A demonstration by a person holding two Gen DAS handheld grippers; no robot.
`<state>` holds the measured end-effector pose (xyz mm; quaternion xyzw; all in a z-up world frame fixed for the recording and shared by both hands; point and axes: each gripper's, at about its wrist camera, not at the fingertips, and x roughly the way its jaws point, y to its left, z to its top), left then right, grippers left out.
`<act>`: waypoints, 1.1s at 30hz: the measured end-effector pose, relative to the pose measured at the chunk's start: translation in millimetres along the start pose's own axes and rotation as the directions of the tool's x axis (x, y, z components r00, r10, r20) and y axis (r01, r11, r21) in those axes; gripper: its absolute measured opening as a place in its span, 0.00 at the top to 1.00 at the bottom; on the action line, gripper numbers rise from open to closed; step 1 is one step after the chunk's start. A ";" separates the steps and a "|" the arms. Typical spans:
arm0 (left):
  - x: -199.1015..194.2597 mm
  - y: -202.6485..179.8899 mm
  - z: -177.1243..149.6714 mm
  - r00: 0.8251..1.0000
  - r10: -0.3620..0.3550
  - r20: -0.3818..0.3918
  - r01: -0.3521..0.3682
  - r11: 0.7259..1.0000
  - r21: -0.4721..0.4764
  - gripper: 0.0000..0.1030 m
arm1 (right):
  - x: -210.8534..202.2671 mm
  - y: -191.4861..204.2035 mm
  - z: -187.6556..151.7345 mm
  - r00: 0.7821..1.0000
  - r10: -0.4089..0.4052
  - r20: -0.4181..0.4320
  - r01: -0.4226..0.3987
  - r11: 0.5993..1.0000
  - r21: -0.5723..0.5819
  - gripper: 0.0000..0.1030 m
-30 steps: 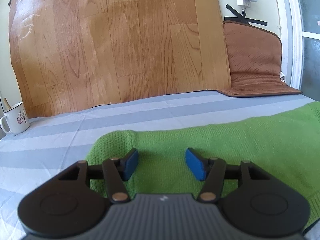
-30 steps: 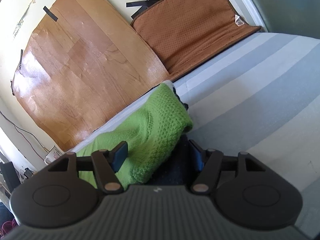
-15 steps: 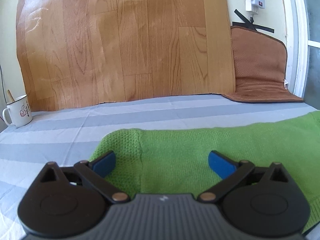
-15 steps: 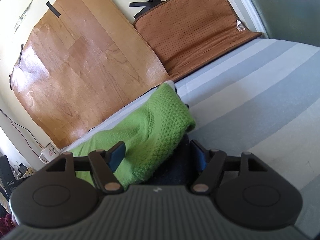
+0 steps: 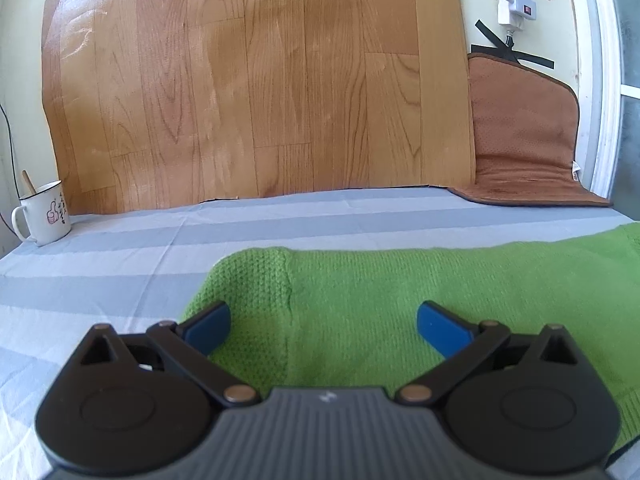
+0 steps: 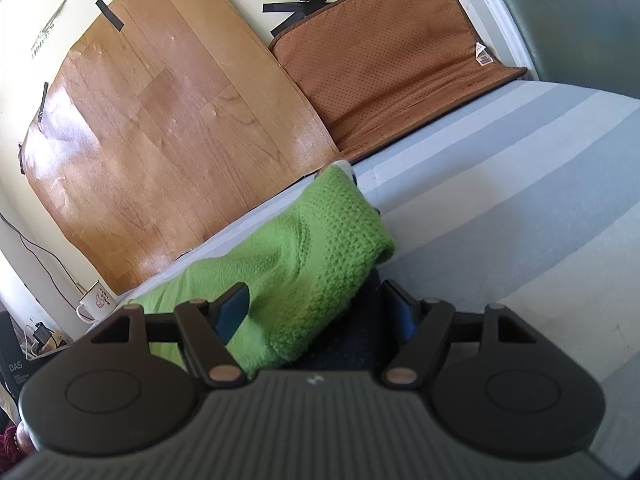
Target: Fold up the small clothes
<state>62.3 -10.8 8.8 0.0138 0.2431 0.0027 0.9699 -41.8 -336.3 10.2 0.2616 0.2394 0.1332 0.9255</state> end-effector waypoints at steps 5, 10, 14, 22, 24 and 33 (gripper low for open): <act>1.5 -2.3 0.1 1.000 0.011 -0.018 -0.011 1.000 0.014 0.00 | 0.0 1.4 -0.8 1.000 -0.001 0.000 0.001 1.000 -0.002 0.26; 2.3 -1.9 0.8 0.999 0.007 -0.032 -0.007 1.000 0.015 0.00 | 0.8 1.7 -0.6 1.000 0.022 -0.003 -0.022 1.000 0.005 0.20; 3.1 0.0 1.5 0.999 -0.002 -0.042 0.002 1.000 0.007 0.00 | 0.5 2.4 -0.8 1.000 0.021 -0.002 -0.021 1.000 0.006 0.20; 5.1 -0.3 2.8 0.997 -0.009 -0.078 0.011 1.000 0.027 0.00 | -0.3 0.6 -0.4 1.000 0.030 -0.001 -0.030 0.999 0.017 0.20; 4.4 -1.4 2.4 0.996 -0.006 -0.084 0.009 0.999 0.036 0.00 | -1.0 -0.3 -0.8 0.999 0.032 -0.001 -0.032 0.999 0.019 0.20; -13.2 5.9 -7.1 0.990 0.035 -0.135 -0.037 0.999 -0.012 0.00 | -1.3 -0.3 -1.1 0.999 0.032 0.000 -0.032 0.999 0.019 0.20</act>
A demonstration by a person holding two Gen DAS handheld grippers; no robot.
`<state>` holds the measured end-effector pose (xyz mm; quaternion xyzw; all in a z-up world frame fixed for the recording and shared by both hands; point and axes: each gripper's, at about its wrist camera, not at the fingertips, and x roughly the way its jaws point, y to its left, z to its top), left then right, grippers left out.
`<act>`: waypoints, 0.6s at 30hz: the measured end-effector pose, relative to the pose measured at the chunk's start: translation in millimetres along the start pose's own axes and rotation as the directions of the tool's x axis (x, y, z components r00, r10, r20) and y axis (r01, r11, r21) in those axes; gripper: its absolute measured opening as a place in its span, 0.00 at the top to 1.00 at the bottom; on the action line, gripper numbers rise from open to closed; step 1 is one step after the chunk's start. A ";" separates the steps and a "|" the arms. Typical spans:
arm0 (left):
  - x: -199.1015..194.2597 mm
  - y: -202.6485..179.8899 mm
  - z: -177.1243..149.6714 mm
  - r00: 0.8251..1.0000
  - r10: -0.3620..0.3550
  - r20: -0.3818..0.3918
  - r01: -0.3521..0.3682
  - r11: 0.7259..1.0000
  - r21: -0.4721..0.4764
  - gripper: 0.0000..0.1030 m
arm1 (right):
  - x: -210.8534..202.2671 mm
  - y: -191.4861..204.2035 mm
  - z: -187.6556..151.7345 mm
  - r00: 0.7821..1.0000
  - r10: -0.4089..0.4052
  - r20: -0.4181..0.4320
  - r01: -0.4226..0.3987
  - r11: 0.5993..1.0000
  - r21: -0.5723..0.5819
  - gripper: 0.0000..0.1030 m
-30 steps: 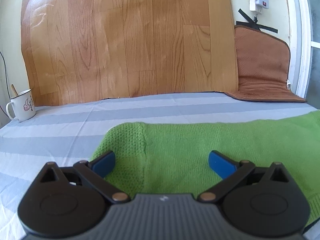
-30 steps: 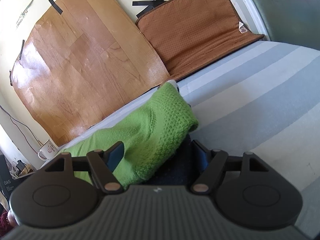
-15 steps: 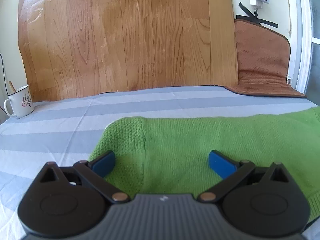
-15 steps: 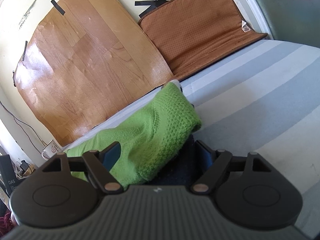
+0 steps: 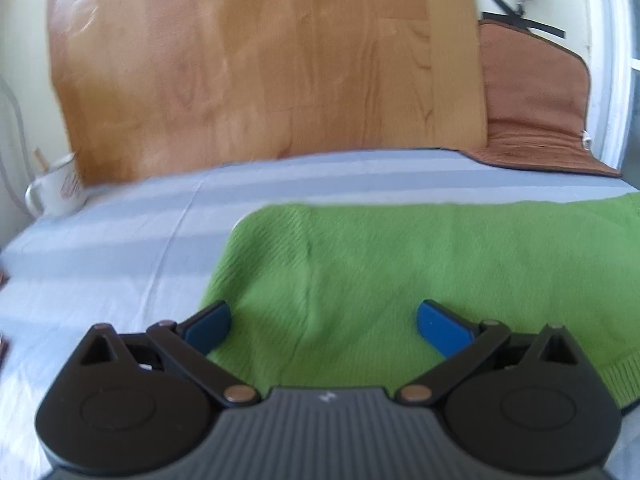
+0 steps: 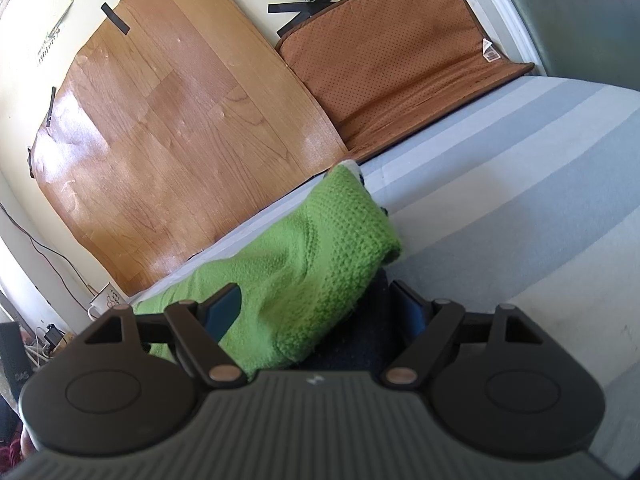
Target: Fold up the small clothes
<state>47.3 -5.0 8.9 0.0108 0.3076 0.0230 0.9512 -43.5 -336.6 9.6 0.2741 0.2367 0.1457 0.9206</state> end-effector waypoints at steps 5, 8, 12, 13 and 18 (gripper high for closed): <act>-12.3 18.6 -11.6 0.997 -0.026 -0.066 0.018 0.992 -0.126 0.00 | -0.1 1.4 -0.4 1.000 -0.001 0.000 0.001 1.000 -0.002 0.19; -13.9 23.2 -13.5 0.996 -0.035 -0.077 0.024 0.989 -0.144 0.00 | 0.9 3.0 -0.2 1.000 -0.001 -0.001 0.001 1.000 -0.007 0.18; -14.2 23.5 -13.1 0.997 -0.032 -0.074 0.021 0.990 -0.141 0.00 | 1.2 3.9 -0.5 1.000 -0.002 0.000 0.002 1.000 -0.008 0.18; -14.3 23.3 -13.3 0.997 -0.033 -0.075 0.022 0.990 -0.141 0.00 | 1.3 3.9 -0.5 1.000 -0.003 0.000 0.003 1.000 -0.009 0.18; -13.5 23.1 -13.3 0.997 -0.032 -0.069 0.023 0.990 -0.137 0.00 | -2.7 4.4 -2.4 1.000 -0.017 0.005 0.017 1.000 -0.002 0.18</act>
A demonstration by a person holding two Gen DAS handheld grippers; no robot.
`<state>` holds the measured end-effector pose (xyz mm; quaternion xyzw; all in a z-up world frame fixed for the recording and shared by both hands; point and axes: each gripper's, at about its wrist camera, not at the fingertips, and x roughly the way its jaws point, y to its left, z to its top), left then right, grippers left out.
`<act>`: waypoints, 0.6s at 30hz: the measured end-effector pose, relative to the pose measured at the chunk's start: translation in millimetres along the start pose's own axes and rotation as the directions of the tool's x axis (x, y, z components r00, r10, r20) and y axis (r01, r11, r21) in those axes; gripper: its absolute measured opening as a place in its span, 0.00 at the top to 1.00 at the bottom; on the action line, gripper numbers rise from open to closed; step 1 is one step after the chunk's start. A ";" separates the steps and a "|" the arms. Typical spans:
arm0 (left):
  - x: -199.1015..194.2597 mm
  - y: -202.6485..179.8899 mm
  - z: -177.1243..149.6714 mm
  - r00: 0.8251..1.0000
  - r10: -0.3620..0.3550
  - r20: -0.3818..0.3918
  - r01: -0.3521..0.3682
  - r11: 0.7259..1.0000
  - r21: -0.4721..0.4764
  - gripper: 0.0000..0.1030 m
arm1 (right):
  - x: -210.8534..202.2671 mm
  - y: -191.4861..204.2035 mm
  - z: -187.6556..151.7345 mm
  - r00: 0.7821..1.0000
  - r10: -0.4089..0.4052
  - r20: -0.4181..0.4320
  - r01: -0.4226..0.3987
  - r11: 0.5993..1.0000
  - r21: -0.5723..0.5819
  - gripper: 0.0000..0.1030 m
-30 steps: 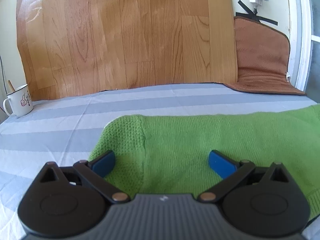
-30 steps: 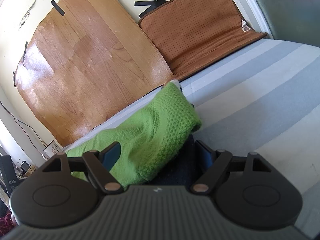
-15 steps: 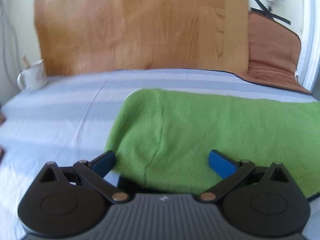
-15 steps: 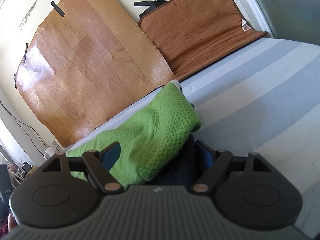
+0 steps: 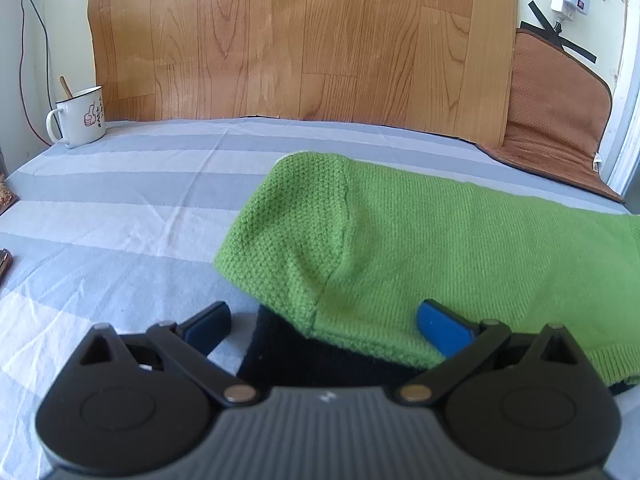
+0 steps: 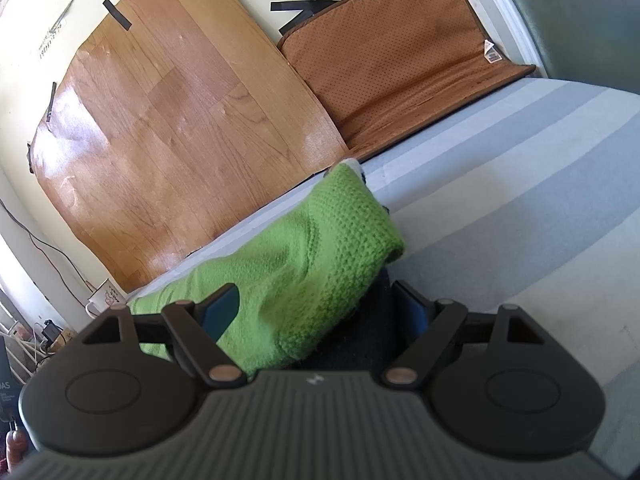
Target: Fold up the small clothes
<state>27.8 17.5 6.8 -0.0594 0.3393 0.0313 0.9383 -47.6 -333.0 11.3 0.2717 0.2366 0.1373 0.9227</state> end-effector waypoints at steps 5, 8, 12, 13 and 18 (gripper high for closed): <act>0.5 -0.1 -0.2 1.000 -0.001 0.001 0.001 1.000 0.001 0.00 | -18.2 -5.1 -8.9 0.998 -0.024 0.050 0.022 0.999 0.043 0.18; 0.4 -0.1 -0.1 1.000 0.000 0.001 0.000 1.000 0.002 0.00 | -25.5 -4.3 -11.9 0.997 -0.055 0.053 0.052 0.997 0.050 0.19; 0.7 0.0 0.6 1.000 0.000 0.002 0.000 1.000 0.002 0.00 | -29.5 -7.6 -11.0 0.997 -0.073 0.039 0.067 0.989 0.133 0.27; 0.5 -0.1 0.2 1.000 0.000 0.002 0.000 1.000 0.002 0.00 | -28.2 -7.3 -10.7 0.996 -0.078 0.035 0.072 0.987 0.145 0.28; 0.6 0.0 0.1 1.000 0.001 0.003 -0.001 1.000 0.003 0.00 | -17.4 -0.5 -12.3 0.997 -0.072 0.002 0.071 0.983 0.171 0.47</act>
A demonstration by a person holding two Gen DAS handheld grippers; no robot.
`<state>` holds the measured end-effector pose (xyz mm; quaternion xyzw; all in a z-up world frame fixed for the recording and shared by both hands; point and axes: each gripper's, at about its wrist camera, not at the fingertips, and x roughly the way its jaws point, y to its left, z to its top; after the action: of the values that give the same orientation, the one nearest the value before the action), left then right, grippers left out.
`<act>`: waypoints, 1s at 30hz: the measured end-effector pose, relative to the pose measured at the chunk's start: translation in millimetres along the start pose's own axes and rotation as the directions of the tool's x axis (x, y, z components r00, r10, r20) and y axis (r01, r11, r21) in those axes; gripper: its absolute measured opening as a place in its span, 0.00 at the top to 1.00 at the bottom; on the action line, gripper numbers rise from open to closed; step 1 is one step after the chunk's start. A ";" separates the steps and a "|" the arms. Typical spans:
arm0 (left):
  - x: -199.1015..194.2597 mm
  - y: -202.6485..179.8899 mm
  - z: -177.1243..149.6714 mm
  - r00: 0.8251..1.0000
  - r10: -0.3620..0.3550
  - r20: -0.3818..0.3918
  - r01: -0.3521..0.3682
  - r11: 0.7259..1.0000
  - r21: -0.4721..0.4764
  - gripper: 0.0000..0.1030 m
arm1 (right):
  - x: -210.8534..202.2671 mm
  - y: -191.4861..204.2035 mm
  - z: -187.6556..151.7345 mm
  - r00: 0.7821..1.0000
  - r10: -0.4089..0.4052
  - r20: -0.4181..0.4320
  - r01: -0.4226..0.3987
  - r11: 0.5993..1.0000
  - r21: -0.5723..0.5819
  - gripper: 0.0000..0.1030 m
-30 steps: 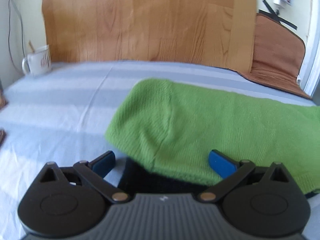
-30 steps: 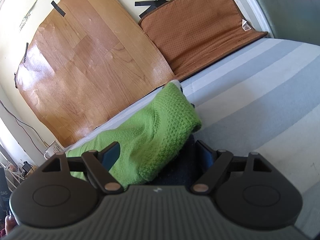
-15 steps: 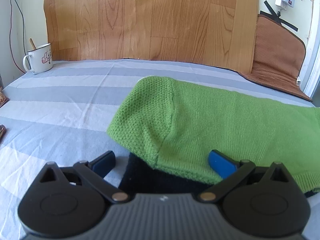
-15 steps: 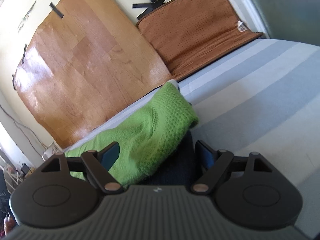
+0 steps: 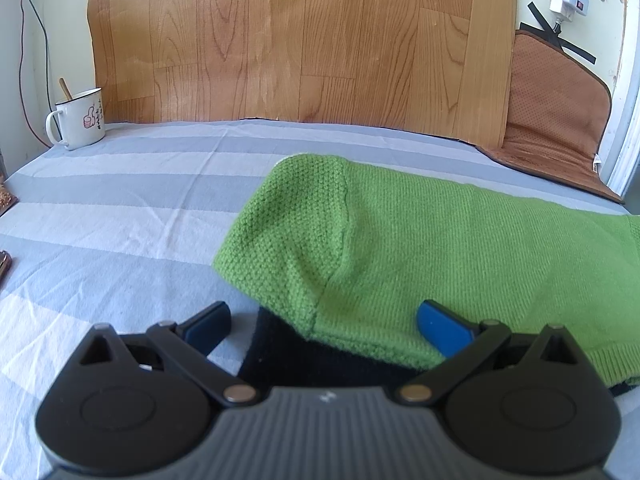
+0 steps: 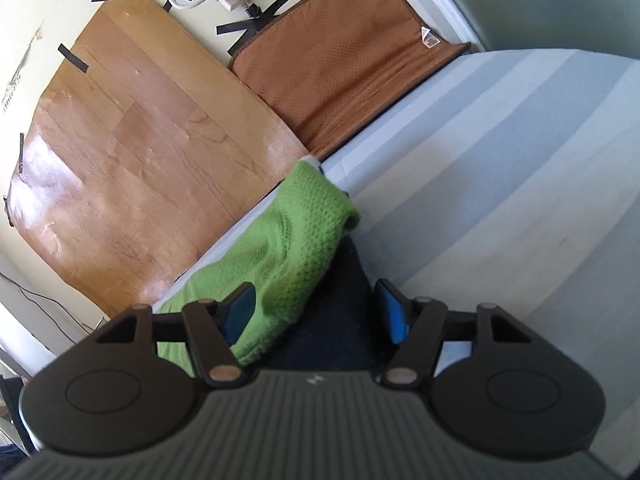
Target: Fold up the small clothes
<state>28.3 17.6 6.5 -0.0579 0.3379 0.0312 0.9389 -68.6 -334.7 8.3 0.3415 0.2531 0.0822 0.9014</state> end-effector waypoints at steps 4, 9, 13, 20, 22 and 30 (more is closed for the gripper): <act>-0.1 -1.0 1.1 1.000 0.005 0.003 -0.005 1.000 0.001 0.00 | 7.3 -3.0 -2.2 1.000 0.007 -0.026 -0.005 0.999 0.053 0.70; -0.8 -3.8 1.0 1.000 0.018 0.012 -0.018 1.000 0.011 0.00 | -3.6 13.2 0.7 0.999 0.016 0.029 -0.016 1.000 0.007 0.75; -1.2 -4.1 0.6 1.000 0.020 0.017 -0.020 1.000 0.008 0.00 | -10.1 49.4 3.3 0.995 0.050 0.087 -0.035 0.985 -0.167 0.76; -3.4 3.9 0.3 1.000 0.001 0.017 -0.001 1.000 -0.021 0.00 | -8.3 106.7 -5.6 0.991 0.083 0.104 -0.035 0.917 -0.396 0.76; -4.0 5.7 -0.1 1.000 -0.005 0.018 0.006 1.000 -0.028 0.00 | -5.3 116.8 -10.3 0.991 0.085 0.105 -0.031 0.899 -0.436 0.76; -5.4 11.3 -0.5 1.000 -0.014 0.028 0.015 0.999 -0.044 0.00 | -0.3 101.3 -8.8 0.990 0.028 0.137 0.030 0.915 -0.402 0.76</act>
<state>22.7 28.6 8.6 -0.0809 0.3237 0.0327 0.9421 -70.8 -253.4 69.4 0.1533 0.1668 0.1080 0.9680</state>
